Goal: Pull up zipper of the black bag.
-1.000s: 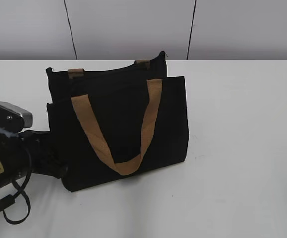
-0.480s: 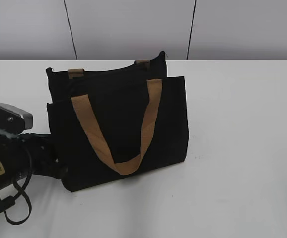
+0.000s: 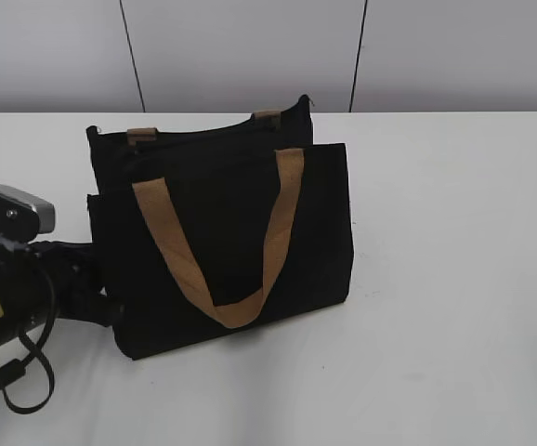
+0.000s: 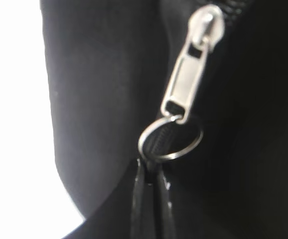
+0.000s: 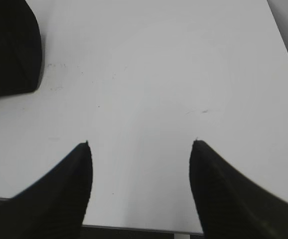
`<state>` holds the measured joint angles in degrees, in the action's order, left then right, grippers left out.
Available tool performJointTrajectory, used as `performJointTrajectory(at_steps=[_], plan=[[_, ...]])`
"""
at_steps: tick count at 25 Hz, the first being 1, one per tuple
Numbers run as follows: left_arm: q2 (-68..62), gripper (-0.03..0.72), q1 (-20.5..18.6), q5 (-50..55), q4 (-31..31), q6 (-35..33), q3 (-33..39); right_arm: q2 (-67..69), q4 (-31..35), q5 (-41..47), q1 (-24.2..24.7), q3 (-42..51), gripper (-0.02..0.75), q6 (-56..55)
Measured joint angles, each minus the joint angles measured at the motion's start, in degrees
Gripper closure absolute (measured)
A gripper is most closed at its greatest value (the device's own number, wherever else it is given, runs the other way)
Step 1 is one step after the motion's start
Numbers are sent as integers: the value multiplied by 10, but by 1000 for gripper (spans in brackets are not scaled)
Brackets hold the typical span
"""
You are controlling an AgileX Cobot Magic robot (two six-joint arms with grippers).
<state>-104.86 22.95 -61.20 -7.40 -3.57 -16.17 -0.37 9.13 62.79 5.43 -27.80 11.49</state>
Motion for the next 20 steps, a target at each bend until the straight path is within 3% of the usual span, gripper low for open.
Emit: performJointTrajectory(at_steps=[11, 20], plan=[[219, 676, 0, 162, 26, -2, 0, 0, 0, 0, 0, 0, 259, 0], [331, 676, 0, 231, 24, -4, 1, 0, 0, 0, 0, 0, 259, 0]])
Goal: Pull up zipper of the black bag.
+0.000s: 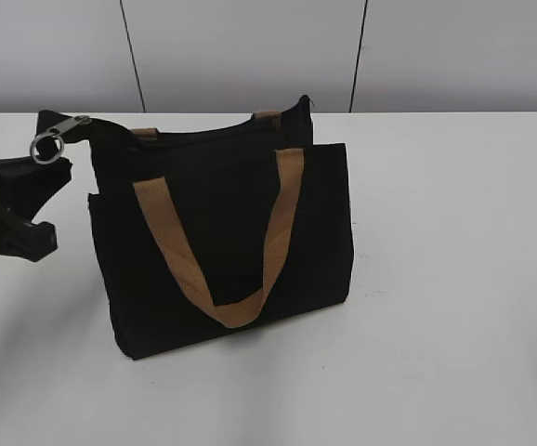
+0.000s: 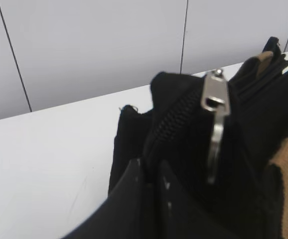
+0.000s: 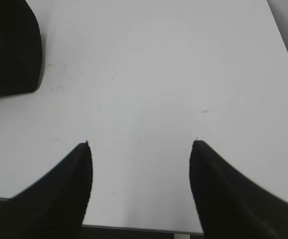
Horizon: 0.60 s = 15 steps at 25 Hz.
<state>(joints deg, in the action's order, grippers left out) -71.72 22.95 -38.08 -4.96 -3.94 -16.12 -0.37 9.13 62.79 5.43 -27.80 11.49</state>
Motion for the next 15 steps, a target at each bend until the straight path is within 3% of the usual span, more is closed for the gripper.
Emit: performJointTrajectory(at_steps=[15], plan=[[47, 676, 0, 22, -3, -2, 0, 0, 0, 0, 0, 0, 259, 0]])
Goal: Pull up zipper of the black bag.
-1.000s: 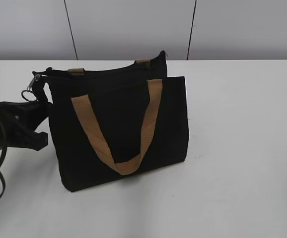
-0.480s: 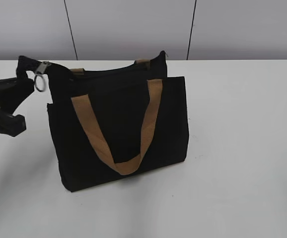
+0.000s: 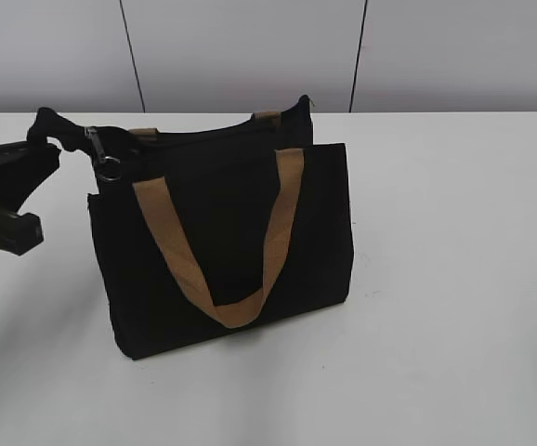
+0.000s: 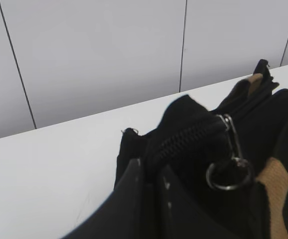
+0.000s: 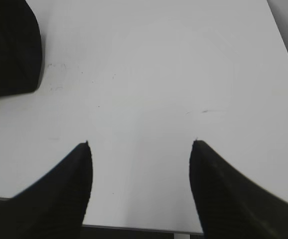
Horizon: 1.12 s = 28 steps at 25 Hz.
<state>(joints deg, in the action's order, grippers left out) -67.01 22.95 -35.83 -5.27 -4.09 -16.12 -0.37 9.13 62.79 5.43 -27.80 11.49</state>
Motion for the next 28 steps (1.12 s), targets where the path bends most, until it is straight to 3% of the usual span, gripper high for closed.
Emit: performJointTrajectory(at_steps=[23, 28], plan=[[15, 676, 0, -4, -2, 0, -2, 20, 1, -4, 0, -2, 259, 0], [15, 676, 0, 4, -2, 0, -28, 89, 64, -94, 0, -9, 259, 18]])
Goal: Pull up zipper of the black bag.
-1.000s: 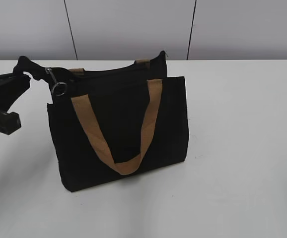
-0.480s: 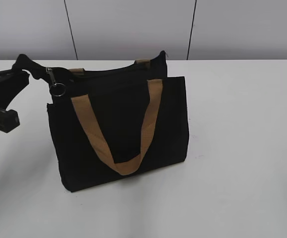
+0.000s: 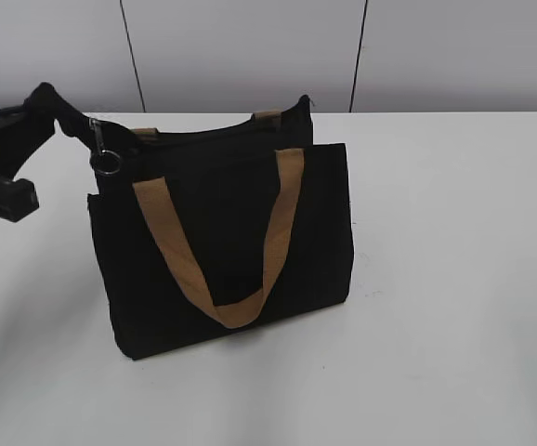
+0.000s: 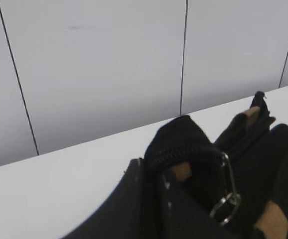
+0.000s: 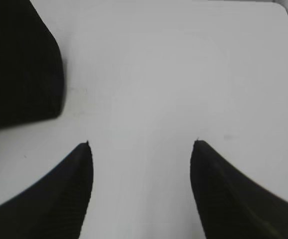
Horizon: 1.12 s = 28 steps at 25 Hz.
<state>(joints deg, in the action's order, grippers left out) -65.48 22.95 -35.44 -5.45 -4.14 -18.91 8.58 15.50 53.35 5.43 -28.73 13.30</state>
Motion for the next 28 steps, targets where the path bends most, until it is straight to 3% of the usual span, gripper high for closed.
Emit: performJointTrajectory(at_steps=[5, 13, 18, 28], plan=[[1, 676, 0, 13, 0, 0, -6, 96, 169, -77, -13, 0, 259, 141], [1, 676, 0, 32, 0, 0, -6, 310, 516, -86, -98, 0, 259, 452], [1, 676, 0, 36, 0, 0, -6, 440, 596, -69, -132, -16, 259, 565], [1, 677, 0, 37, -1, 0, -6, 659, 617, -34, -243, -192, 259, 751]])
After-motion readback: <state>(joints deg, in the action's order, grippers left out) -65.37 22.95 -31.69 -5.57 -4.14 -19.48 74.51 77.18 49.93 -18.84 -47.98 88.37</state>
